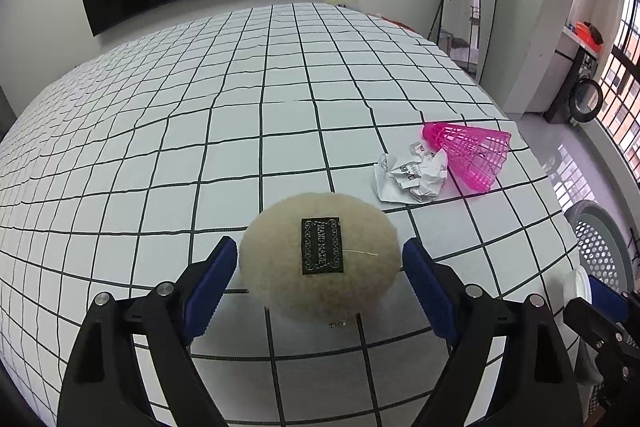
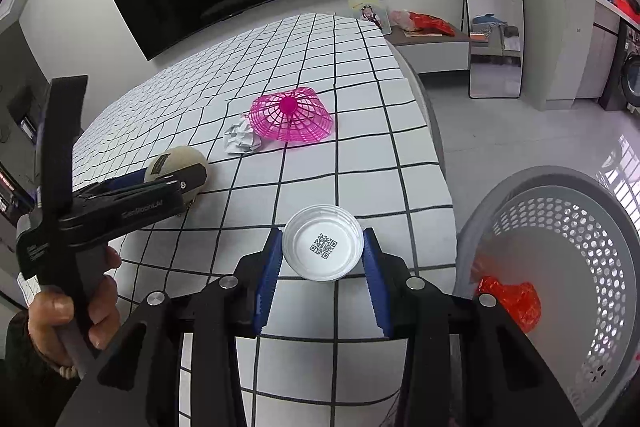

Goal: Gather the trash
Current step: 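Close the left gripper on the beige fluffy pouch, then carry the white lid over the basket with the right gripper while the left carries the pouch, then open both grippers over the basket to drop the lid and pouch, then move both open tools back over the bed toward the pink cone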

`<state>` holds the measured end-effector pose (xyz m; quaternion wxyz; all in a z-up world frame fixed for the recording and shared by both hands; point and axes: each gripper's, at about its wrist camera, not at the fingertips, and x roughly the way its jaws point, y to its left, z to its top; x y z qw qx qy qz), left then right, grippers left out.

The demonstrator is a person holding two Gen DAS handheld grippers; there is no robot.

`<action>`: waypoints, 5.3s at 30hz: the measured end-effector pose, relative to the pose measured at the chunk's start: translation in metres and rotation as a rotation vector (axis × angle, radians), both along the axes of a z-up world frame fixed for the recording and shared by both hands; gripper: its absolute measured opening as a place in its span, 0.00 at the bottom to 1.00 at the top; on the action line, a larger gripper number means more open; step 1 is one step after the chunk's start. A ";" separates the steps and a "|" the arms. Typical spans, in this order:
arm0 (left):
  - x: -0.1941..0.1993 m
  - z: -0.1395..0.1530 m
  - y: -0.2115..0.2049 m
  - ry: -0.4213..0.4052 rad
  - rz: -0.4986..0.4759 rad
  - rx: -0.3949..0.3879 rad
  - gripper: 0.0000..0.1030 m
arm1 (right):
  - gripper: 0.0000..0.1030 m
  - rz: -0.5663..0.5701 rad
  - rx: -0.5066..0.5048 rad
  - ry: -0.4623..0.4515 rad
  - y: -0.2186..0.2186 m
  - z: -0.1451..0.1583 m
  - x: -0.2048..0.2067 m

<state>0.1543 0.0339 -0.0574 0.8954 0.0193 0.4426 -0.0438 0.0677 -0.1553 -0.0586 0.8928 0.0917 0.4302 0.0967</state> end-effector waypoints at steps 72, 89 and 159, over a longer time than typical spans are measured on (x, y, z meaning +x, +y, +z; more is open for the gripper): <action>-0.117 0.017 -0.259 -0.049 -0.487 -0.004 0.66 | 0.38 -0.436 0.028 -0.011 -0.217 -0.018 -0.118; -0.116 0.011 -0.261 -0.024 -0.478 -0.003 0.66 | 0.38 -0.438 0.029 0.002 -0.220 -0.021 -0.115; -0.117 0.014 -0.241 -0.020 -0.457 -0.031 0.79 | 0.65 -0.456 0.033 -0.040 -0.211 -0.012 -0.121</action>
